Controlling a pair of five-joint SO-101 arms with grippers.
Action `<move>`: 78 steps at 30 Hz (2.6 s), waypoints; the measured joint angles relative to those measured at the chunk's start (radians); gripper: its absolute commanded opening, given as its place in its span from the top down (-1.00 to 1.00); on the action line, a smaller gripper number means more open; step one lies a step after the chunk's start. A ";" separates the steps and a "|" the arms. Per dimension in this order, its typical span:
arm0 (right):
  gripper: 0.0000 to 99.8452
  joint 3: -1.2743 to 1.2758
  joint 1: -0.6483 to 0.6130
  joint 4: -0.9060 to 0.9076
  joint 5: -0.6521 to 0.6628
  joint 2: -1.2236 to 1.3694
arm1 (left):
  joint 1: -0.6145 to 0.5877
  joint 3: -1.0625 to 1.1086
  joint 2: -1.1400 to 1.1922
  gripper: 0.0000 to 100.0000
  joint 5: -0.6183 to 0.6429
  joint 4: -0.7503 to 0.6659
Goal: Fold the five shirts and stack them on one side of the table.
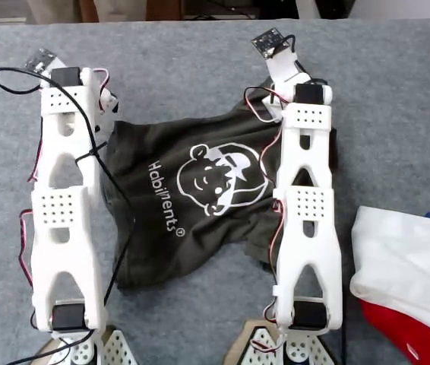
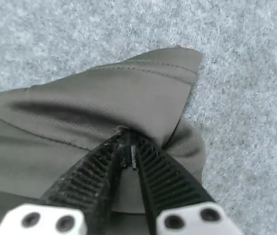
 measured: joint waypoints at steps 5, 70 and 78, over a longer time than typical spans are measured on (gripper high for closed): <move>0.98 0.000 0.000 0.000 0.000 0.000 | 0.000 -0.132 0.063 0.59 0.041 0.109; 0.99 0.000 0.000 0.000 0.000 0.000 | 0.057 -0.080 0.152 0.93 0.186 -0.035; 0.99 0.000 0.000 0.000 0.000 0.000 | 0.057 -0.100 0.173 0.96 0.189 -0.080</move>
